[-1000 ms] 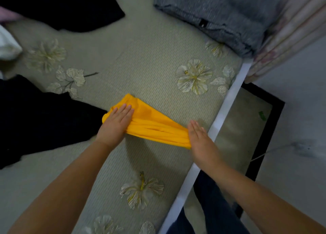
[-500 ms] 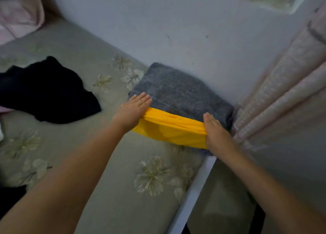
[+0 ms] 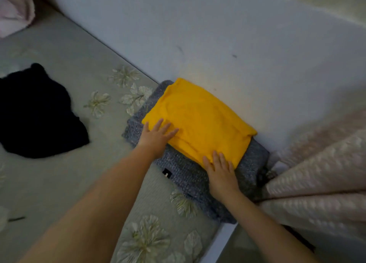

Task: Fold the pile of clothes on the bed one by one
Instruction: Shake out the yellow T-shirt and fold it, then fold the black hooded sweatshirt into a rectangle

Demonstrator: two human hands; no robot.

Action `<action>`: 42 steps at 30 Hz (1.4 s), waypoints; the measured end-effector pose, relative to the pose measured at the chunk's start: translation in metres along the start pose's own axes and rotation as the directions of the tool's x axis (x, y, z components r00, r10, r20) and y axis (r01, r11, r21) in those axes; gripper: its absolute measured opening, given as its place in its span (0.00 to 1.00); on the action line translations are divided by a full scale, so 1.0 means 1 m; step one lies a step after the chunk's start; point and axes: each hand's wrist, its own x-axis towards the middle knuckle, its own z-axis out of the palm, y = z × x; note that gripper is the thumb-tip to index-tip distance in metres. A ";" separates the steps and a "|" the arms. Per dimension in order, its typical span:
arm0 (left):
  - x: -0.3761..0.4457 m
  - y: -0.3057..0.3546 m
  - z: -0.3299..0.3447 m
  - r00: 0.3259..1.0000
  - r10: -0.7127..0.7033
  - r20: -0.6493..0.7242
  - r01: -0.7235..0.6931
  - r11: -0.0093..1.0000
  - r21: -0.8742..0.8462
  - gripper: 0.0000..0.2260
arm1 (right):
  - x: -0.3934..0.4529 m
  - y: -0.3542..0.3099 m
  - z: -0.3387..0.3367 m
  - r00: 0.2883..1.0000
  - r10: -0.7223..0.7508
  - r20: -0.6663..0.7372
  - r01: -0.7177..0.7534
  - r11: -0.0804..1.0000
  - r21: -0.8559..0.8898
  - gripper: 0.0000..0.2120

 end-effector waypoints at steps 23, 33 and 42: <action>-0.510 -0.076 0.133 0.494 -0.865 -0.082 0.742 0.469 -0.480 0.24 | -0.201 -0.401 -0.047 0.519 -0.819 -0.246 0.777 0.572 -0.265 0.28; -0.860 0.095 0.287 -0.120 -0.959 0.256 0.857 -0.230 -0.461 0.24 | -0.508 -0.563 0.141 0.074 -0.986 0.150 0.949 0.024 -0.313 0.28; -1.031 0.187 0.402 -0.494 -0.721 0.485 0.673 -0.671 -0.312 0.25 | -0.662 -0.672 0.269 -0.209 -0.877 0.433 0.871 -0.368 -0.325 0.28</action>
